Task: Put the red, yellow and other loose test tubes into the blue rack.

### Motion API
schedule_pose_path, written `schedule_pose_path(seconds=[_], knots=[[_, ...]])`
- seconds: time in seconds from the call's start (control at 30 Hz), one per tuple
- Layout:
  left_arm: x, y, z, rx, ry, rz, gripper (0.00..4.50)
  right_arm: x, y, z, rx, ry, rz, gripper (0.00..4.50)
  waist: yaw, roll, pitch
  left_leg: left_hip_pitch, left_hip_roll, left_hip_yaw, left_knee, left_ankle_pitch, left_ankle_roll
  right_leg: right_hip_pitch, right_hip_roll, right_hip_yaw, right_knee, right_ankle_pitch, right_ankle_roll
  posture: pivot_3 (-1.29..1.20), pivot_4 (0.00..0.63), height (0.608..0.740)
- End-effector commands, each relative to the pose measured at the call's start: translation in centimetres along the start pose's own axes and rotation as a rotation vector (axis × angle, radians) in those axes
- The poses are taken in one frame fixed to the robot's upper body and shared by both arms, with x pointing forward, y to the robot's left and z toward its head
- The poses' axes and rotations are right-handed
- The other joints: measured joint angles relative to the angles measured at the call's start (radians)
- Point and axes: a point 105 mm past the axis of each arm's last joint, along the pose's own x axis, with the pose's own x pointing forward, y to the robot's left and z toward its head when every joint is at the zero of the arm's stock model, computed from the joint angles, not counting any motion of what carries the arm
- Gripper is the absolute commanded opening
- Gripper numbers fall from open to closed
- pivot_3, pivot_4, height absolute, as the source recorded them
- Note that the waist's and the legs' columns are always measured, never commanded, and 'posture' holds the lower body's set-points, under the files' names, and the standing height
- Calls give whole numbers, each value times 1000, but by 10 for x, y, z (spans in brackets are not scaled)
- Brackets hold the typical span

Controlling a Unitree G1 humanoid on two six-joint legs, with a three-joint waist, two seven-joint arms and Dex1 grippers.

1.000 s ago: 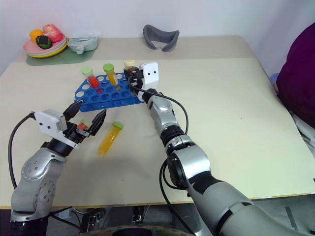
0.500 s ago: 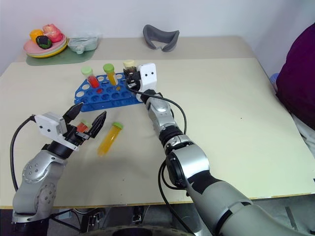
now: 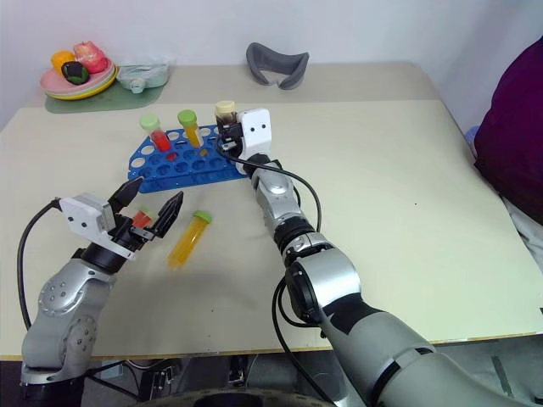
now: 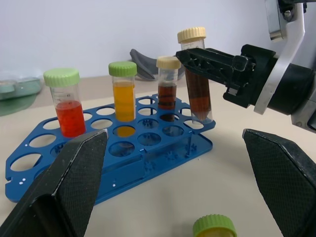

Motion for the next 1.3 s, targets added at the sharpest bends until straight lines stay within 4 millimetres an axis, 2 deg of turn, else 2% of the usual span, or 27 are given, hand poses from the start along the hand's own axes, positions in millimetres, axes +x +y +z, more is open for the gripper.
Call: schedule_pose_path(seconds=[0.03,0.97,1.3], knots=[[1,-2,16,15,-55,-7,4500,4,8,5,7,-22,14,1465,0,0,0,0,0,0,0,0,0,0,0,0,0,0,0,0,150,735],[2,-7,15,-4,-57,-17,4500,-2,20,-5,65,-5,106,1465,0,0,0,0,0,0,0,0,0,0,0,0,0,0,0,0,150,735],[4,-10,18,-9,-59,-16,4500,1,19,2,62,-26,104,1465,-1,0,0,0,0,0,0,0,0,0,0,0,0,0,0,0,150,735]])
